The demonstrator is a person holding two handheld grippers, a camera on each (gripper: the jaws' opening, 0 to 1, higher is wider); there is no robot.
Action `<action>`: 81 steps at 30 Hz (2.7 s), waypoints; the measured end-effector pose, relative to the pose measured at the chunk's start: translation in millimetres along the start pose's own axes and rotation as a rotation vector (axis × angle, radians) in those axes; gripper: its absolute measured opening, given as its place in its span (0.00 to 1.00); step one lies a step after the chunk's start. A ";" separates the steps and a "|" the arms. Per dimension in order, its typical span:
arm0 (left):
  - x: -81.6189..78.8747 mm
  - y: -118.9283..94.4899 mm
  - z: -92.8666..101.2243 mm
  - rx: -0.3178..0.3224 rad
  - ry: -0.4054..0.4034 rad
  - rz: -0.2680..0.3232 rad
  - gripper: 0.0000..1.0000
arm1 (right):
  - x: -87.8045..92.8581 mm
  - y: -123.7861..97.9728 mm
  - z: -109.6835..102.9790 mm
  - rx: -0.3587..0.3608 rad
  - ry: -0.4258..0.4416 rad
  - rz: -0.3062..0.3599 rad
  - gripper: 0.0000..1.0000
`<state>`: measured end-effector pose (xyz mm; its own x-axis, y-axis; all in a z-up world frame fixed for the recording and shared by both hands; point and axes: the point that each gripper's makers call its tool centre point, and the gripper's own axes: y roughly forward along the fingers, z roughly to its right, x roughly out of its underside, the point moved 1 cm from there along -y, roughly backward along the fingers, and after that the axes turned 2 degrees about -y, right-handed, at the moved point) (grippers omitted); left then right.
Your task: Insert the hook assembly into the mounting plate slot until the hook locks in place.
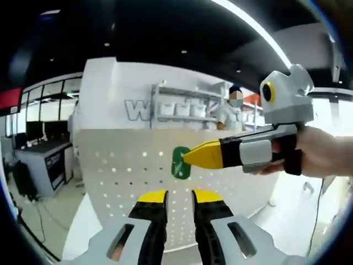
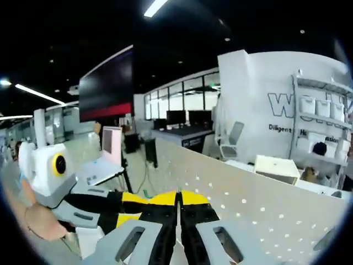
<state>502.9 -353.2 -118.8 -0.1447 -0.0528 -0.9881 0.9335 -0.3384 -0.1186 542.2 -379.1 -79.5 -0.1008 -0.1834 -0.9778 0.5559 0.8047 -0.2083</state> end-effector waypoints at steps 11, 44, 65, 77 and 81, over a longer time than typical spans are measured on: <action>25.9 -31.5 38.8 0.107 -0.017 -0.056 0.36 | 26.3 -44.2 -21.7 -0.014 -0.025 -0.046 0.00; 109.2 -119.4 121.3 0.367 -0.095 -0.256 0.43 | 141.4 -169.3 -82.9 -0.045 0.063 -0.199 0.00; 102.9 -147.8 139.7 0.595 -0.104 -0.277 0.40 | 124.4 -197.9 -143.4 -0.299 0.186 -0.107 0.00; 89.2 -162.1 158.9 0.796 -0.101 -0.303 0.25 | 104.6 -196.6 -166.8 -0.486 0.196 -0.054 0.00; 89.9 -161.8 160.7 0.834 -0.119 -0.310 0.18 | 105.2 -195.5 -168.4 -0.509 0.202 -0.058 0.00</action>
<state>286.1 -454.2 -172.6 -0.4274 0.0732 -0.9011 0.3113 -0.9238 -0.2227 284.1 -460.6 -145.1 -0.3033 -0.1638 -0.9387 0.0804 0.9772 -0.1964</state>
